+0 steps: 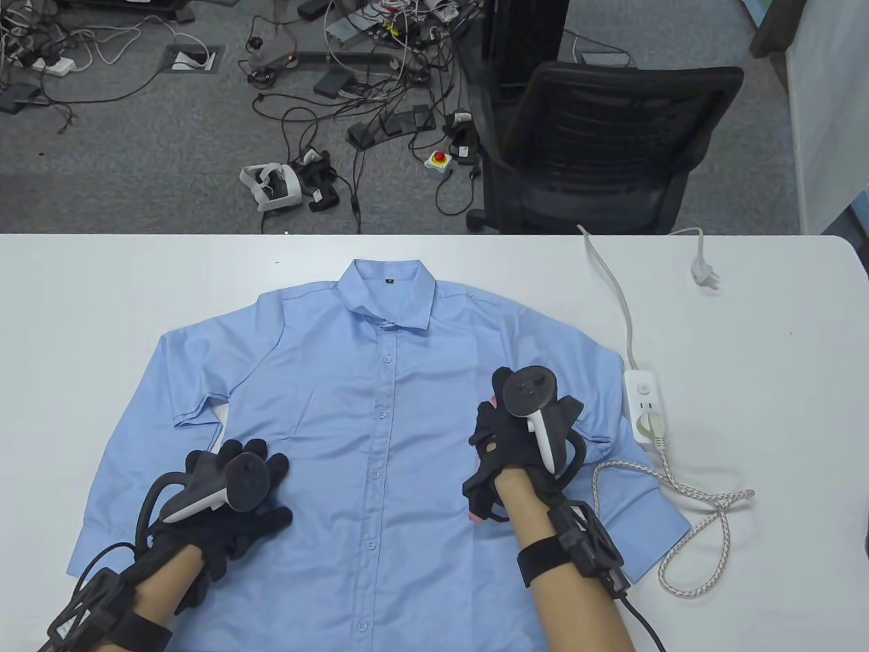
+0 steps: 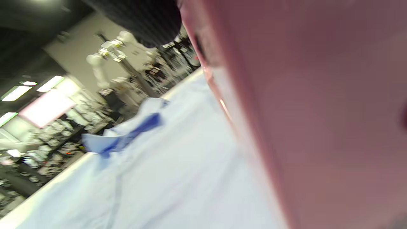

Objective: Iron long-sleeve shirt with electric iron on table

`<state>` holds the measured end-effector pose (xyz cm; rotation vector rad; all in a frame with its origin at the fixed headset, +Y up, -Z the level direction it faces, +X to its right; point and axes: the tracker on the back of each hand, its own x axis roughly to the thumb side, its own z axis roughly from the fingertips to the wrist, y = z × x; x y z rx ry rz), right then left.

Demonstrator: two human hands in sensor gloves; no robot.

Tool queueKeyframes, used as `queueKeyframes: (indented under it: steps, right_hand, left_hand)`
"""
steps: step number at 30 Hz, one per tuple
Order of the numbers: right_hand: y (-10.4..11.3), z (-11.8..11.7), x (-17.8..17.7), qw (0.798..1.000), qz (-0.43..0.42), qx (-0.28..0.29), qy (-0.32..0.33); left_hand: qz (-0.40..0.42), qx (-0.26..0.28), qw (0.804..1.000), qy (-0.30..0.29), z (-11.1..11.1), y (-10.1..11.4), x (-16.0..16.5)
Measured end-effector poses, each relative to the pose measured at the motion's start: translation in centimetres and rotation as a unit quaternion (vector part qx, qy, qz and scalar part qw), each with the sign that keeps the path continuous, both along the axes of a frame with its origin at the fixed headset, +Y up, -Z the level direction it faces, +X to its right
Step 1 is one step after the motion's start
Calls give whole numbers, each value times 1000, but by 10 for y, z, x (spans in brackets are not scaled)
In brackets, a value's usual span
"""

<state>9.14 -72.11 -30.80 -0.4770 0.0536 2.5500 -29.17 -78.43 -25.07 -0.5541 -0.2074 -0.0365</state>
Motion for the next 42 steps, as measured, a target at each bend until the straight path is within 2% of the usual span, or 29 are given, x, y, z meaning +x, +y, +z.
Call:
queueKeyframes:
  steps: [2,5,8,11,16,21,25,29,35,42]
  right_hand:
    - [10,14,-22,999,5,7,33]
    - [13,31,-52,997,-37,-16,61]
    - [8,45,-78,994,-72,-30,75]
    - [5,57,-100,996,-40,-25,82]
    - [-11,60,-110,997,-31,-33,61]
    - [-17,58,-109,998,-24,-31,47]
    - [-16,57,-111,997,-5,-46,55]
    - [-17,57,-104,998,-16,-35,48]
    - [-17,58,-69,999,-4,-38,20]
    - [-17,69,-9,999,3,-32,-24]
  left_hand:
    - [19,17,1000,-1,1,8,0]
    - [30,33,999,-3,3,13,-1]
    - [21,21,999,-10,7,10,-1]
    - [10,16,1000,-17,8,9,1]
    - [6,16,999,-31,11,7,7]
    - [3,10,999,-42,13,2,14]
    - [-25,-42,998,-48,14,-8,18]
    - [-31,-23,998,-51,15,-7,20]
    - [-31,-26,998,-46,16,-6,20]
    - [-30,-25,998,-42,16,-7,20]
